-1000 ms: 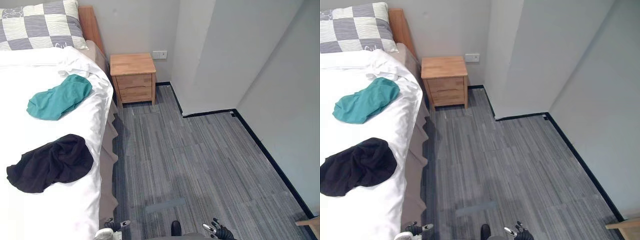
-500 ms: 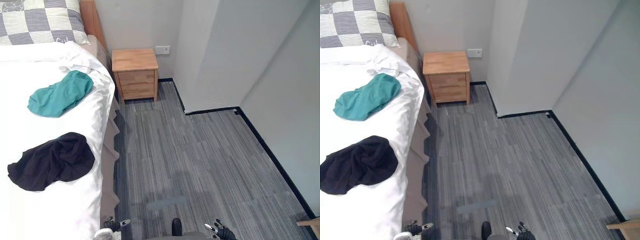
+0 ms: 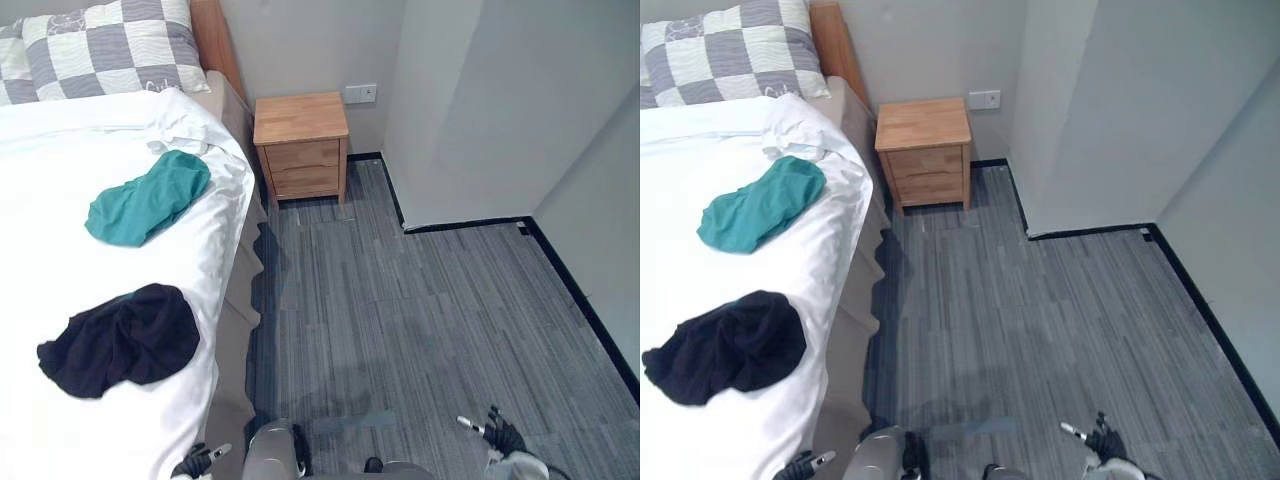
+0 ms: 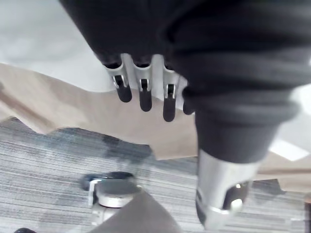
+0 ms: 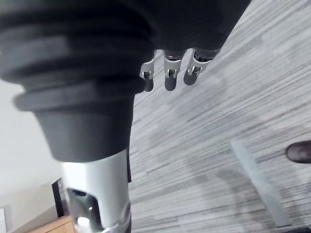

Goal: Tidy the bed and pick cloth on bed and put in laundry

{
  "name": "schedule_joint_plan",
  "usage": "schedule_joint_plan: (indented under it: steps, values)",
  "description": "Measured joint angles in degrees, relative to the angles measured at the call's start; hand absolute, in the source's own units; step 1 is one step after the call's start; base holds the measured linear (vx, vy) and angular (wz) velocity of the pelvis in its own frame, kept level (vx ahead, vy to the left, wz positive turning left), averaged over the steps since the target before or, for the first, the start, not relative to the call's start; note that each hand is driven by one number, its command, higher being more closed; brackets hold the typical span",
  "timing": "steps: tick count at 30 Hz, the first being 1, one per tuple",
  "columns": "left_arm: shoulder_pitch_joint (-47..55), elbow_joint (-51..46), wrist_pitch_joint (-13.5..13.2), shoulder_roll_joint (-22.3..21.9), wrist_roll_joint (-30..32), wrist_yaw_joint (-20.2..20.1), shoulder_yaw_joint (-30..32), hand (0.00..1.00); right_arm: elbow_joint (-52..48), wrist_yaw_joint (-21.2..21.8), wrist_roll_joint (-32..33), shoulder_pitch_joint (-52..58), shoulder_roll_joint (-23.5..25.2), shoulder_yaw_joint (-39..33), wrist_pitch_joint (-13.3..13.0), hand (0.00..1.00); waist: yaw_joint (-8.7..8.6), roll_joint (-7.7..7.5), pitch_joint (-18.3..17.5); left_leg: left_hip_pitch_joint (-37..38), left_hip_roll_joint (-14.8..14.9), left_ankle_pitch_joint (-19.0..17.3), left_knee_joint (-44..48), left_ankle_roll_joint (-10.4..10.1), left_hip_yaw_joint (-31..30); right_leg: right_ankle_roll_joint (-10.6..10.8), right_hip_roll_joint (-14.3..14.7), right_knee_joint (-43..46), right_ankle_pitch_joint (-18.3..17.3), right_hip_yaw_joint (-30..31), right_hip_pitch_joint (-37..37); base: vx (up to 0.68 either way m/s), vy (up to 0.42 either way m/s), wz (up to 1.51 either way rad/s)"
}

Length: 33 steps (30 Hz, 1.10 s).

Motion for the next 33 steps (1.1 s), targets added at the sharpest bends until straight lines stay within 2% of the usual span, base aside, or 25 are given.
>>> schedule_joint_plan:
  steps: [1, 2, 3, 5, 6, 7, 8, 9, 11, 13, 15, 16, 17, 19, 20, 21, 22, 23, 25, 26, 27, 30, 31, 32, 33]
  values:
    - [0.24, 0.16, 0.03, -0.25, -0.3, -0.13, -0.03, 0.0, 0.13, 0.29, -0.05, 0.03, 0.09, 0.0, 0.16, 0.0, 0.11, 0.03, -0.01, -0.09, 0.07, 2.98, -2.15, 0.65, 0.07, 0.52, -0.07, 0.09, -0.71, -0.04, 0.55, 0.39, 0.222, 0.05]
    - [0.63, 0.53, 0.08, -0.66, -0.44, -0.33, -0.04, 0.0, 0.21, 0.88, -0.11, 0.06, 0.54, 0.31, 0.4, 0.0, 0.69, -0.15, -0.26, 1.09, -0.23, 8.1, -2.89, 1.91, 1.46, 1.3, -0.8, 0.25, -2.31, 0.06, 1.72, 0.39, 0.214, 0.15]
    - [0.69, 1.09, 0.08, -0.88, -0.84, -0.34, -0.04, 0.0, 0.35, 1.7, -0.23, 0.33, 1.08, 0.85, 0.6, 0.0, 1.39, -1.93, -0.73, 0.67, -1.98, 6.11, -0.47, 3.98, 1.93, 1.22, -2.69, 1.62, -4.98, 0.07, 1.69, 0.47, 0.219, 0.18]
    - [0.67, 1.43, 0.59, -1.82, -0.86, -0.41, -0.02, 0.0, 0.55, 2.44, -1.19, 0.42, 0.81, 0.98, 0.66, 0.0, 1.85, -2.87, -1.33, -1.22, -3.18, 1.55, 3.9, 5.49, 1.89, 0.93, -4.55, 7.48, -6.05, -0.14, -0.73, 0.43, 0.17, 0.11]
    - [1.21, 2.33, 1.23, -2.44, -0.87, -0.59, 0.13, 0.0, 0.56, 2.49, -1.31, 0.23, 0.99, 1.01, 0.65, 0.0, 1.99, -2.76, -1.62, -0.12, -3.91, 0.92, 2.54, 5.94, 1.99, 1.58, -5.87, 16.27, -6.28, 0.13, -4.56, 0.38, 0.176, 0.06]
    - [1.49, 2.67, 1.5, -2.51, -0.83, -0.84, 0.27, 0.0, 0.56, 2.54, -1.4, 0.14, 1.4, 1.02, 0.63, 0.0, 2.01, -2.86, -1.63, 0.86, -4.26, 0.78, 1.57, 6.09, 2.21, 2.32, -6.68, 22.15, -6.07, 0.13, -6.91, 0.3, 0.142, 0.15]
    - [1.8, 2.82, 2.13, -2.22, -0.73, -1.42, 0.27, 0.0, 0.59, 2.61, -1.72, 0.09, 2.35, 1.04, 0.61, 0.0, 1.99, -3.35, -1.45, 2.91, -5.11, 0.37, 0.0, 6.19, 2.01, 4.88, -8.36, 31.63, -4.1, 0.11, -10.67, 0.46, 0.145, 0.21]
    - [3.77, 3.17, 2.46, -2.35, 0.12, -1.07, -0.19, 0.0, 1.06, 3.0, -2.33, 0.56, 4.38, 1.22, 0.59, 0.0, 1.94, -3.93, -1.23, 7.81, -5.96, -0.86, -2.01, 5.9, 1.16, 6.55, -11.13, 46.15, -3.67, 0.11, -16.36, 0.5, 0.083, 0.24]
    - [5.54, 3.47, 2.43, -2.31, 1.14, -0.82, -0.32, 0.0, 1.71, 3.67, -2.32, 1.3, 5.52, 2.92, 0.43, 0.0, 1.97, -3.73, -1.12, 13.38, -5.6, -2.04, -3.49, 5.45, 0.09, 7.06, -11.77, 51.58, -5.79, -0.8, -19.55, 0.46, 0.008, 0.3]
    - [4.89, 3.33, 1.95, -1.55, 1.45, 0.52, -0.65, 0.0, 2.46, 4.33, -2.19, 1.59, 6.24, 4.84, -0.92, 0.0, 1.22, -2.44, -0.84, 17.66, -2.93, -4.27, -3.99, 5.15, -2.59, 6.76, -9.66, 42.34, -7.49, -4.26, -22.24, 0.35, -0.104, 0.52]
    - [2.98, 3.22, 0.69, -0.42, 1.43, 1.3, -0.69, 0.0, 2.4, 4.86, -1.66, 2.04, 7.03, 5.23, -1.75, 0.0, 0.78, -1.71, -0.48, 18.83, 0.1, -5.32, -4.44, 3.38, -4.82, 6.35, -6.05, 26.58, -4.87, -5.13, -23.46, 0.28, -0.144, 0.51]
    - [1.82, 3.17, -0.24, 0.36, 1.43, 1.5, -0.67, 0.0, 2.38, 4.99, -1.13, 2.02, 7.47, 5.58, -2.22, 0.0, 0.36, -1.97, -0.52, 19.55, 0.97, -5.67, -5.18, 2.56, -6.15, 6.63, -4.88, 16.94, -1.22, -4.37, -23.67, 0.37, -0.25, 0.78]
    - [0.2, 2.79, -1.7, 1.6, 1.46, 1.67, -0.64, 0.0, 2.34, 5.19, -1.04, 2.52, 7.89, 6.05, -2.83, 0.0, -0.46, -3.61, -0.85, 20.56, 1.08, -6.56, -5.9, 0.94, -8.21, 8.38, -5.12, 5.71, 4.2, -1.28, -25.15, 0.52, -0.381, 0.81]
    - [-0.67, 2.08, -3.47, 2.37, 1.48, 1.84, 0.12, 0.0, 2.33, 5.17, -1.06, 3.98, 8.52, 6.58, -3.27, 0.0, -0.62, -5.88, -0.46, 23.49, 0.72, -8.99, -5.18, -2.22, -9.2, 8.92, -6.12, 2.18, 5.43, 3.38, -25.98, 0.59, -0.411, 0.58]
    - [-1.7, 2.02, -4.35, 1.63, 1.49, 2.29, 0.71, 0.0, 2.42, 5.08, -1.09, 4.86, 8.62, 6.74, -3.25, 0.0, -0.63, -5.07, -0.57, 25.35, 2.59, -10.85, -3.97, -3.64, -10.81, 6.94, -4.6, 4.53, 12.1, 4.15, -25.14, 0.59, -0.361, 0.45]
    - [-2.42, 0.94, -5.52, -0.85, 1.37, 2.51, 0.73, 0.0, 1.96, 4.91, -1.05, 4.74, 8.11, 6.98, -3.24, 0.0, -0.77, -2.27, -1.08, 26.25, 5.54, -11.2, -3.93, -3.02, -11.0, 3.95, -2.07, 10.09, 10.2, 3.24, -26.42, 0.59, -0.332, 0.37]
    - [-2.42, 0.41, -6.15, -1.83, 1.35, 2.55, 0.83, 0.0, 1.59, 4.86, -1.07, 4.53, 7.84, 7.39, -3.2, 0.0, -0.7, -0.95, -1.36, 26.58, 6.31, -10.97, -3.39, -2.64, -11.24, 2.92, -1.48, 12.1, 9.2, 2.89, -26.96, 0.45, -0.22, 0.19]
    - [-2.51, -0.39, -6.73, -3.07, 1.35, 2.52, 1.27, 0.0, 1.41, 4.86, -1.08, 4.04, 7.4, 7.5, -2.96, 0.0, -0.62, -0.44, -1.08, 26.44, 6.93, -10.11, -1.3, -2.99, -11.49, 2.04, -1.16, 13.67, 8.55, 2.3, -26.94, 0.49, -0.274, 0.04]
    - [-2.41, -1.18, -7.13, -5.91, 1.44, 2.37, 2.49, 0.0, -0.26, 4.82, -1.03, 2.99, 6.8, 8.15, -1.21, 0.0, -0.5, 0.35, -1.0, 19.0, 8.93, -5.15, 16.15, -0.72, -12.02, 0.58, -0.05, 11.16, 6.3, 0.74, -22.5, 0.53, -0.289, 0.19]
    - [-2.28, -1.22, -7.11, -6.38, 1.05, 2.22, 1.59, 0.0, 0.29, 4.92, -1.21, 2.16, 6.86, 9.14, -0.48, 0.0, -0.41, 0.26, -0.33, 15.74, 9.05, -5.99, 22.74, -2.29, -12.92, 0.15, 0.67, 7.94, 6.03, 0.88, -18.61, 0.45, -0.126, 0.29]
    - [-2.41, -1.28, -7.17, -6.14, 0.22, 2.25, 1.0, 0.0, 0.45, 5.07, -1.58, 1.91, 6.79, 9.69, 0.2, 0.0, 0.12, 0.31, -0.36, 13.59, 7.08, -8.37, 23.85, -3.42, -12.16, -0.42, 0.61, 5.48, 5.75, 1.24, -15.69, 0.35, -0.046, 0.26]
    - [-2.27, -1.33, -7.21, -5.84, -1.41, 2.21, -1.03, 0.0, 0.34, 5.03, -2.35, 1.24, 6.38, 9.74, 0.23, 0.0, 0.72, 0.47, -0.47, 10.16, 1.95, -9.72, 14.69, -1.78, -4.11, -0.31, -1.25, 2.84, 5.68, 0.53, -11.14, 0.3, 0.027, 0.26]
    - [-2.53, -1.2, -7.18, -5.62, -2.04, 2.1, -4.09, 0.0, 0.3, 4.7, -2.3, 1.49, 5.5, 9.56, 0.1, 0.0, 0.8, 2.47, -0.99, 8.16, 0.82, -3.12, 3.19, 2.67, 4.96, 1.04, -1.41, 2.03, 4.82, -2.81, -8.93, 0.33, 0.109, 0.44]
    - [-2.49, -1.07, -7.13, -5.25, -2.04, 2.06, -4.81, 0.0, 0.48, 4.5, -2.32, 1.51, 5.79, 9.82, 0.26, 0.0, 1.48, 2.17, -1.26, 8.98, 0.84, -3.06, 2.71, 2.9, 7.59, 1.61, -1.97, 1.77, 4.48, -3.27, -8.01, 0.4, 0.151, 0.93]
    - [-2.63, -0.93, -7.06, -4.87, -2.6, 2.24, -5.54, 0.0, 0.16, 4.53, -2.28, 2.47, 6.34, 10.12, 0.11, 0.0, 1.16, 1.33, -2.82, 8.59, 0.9, -3.75, 1.75, 0.8, 13.52, 2.5, -3.21, 0.29, 3.91, -5.04, -6.87, 0.39, 0.132, 1.2]
